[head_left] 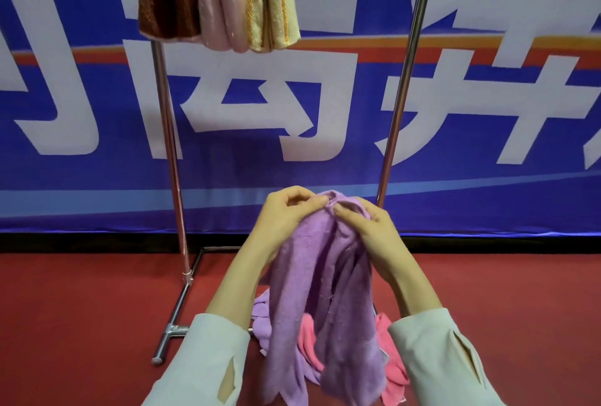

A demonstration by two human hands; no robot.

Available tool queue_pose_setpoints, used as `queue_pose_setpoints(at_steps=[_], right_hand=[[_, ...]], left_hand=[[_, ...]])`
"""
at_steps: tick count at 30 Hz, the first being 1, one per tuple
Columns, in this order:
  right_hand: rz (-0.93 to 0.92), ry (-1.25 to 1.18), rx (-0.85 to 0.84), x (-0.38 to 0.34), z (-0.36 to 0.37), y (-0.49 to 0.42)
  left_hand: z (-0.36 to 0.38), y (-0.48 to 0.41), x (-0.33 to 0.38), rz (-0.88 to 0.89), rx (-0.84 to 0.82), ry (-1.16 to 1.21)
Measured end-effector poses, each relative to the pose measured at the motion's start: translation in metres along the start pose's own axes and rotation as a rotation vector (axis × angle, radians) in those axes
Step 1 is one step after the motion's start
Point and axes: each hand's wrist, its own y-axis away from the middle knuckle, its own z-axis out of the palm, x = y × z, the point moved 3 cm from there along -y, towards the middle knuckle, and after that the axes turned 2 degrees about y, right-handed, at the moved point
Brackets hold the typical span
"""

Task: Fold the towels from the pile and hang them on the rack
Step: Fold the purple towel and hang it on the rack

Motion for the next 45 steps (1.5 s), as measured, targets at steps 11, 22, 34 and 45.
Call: queue_pose_setpoints(at_steps=[11, 22, 34, 45], right_hand=[[-0.038, -0.585, 0.455, 0.002, -0.041, -0.007], [-0.006, 0.169, -0.091, 0.001, -0.001, 0.003], [0.143, -0.475, 0.199, -0.001, -0.007, 0.004], [0.114, -0.216, 0.183, 0.001, -0.001, 0.007]], left_hand=[[-0.033, 0.011, -0.059, -0.262, -0.007, -0.186], [0.006, 0.013, -0.016, -0.052, 0.059, 0.098], [0.006, 0.013, -0.024, -0.34, -0.068, 0.597], [0.018, 0.008, -0.018, -0.183, 0.155, 0.411]])
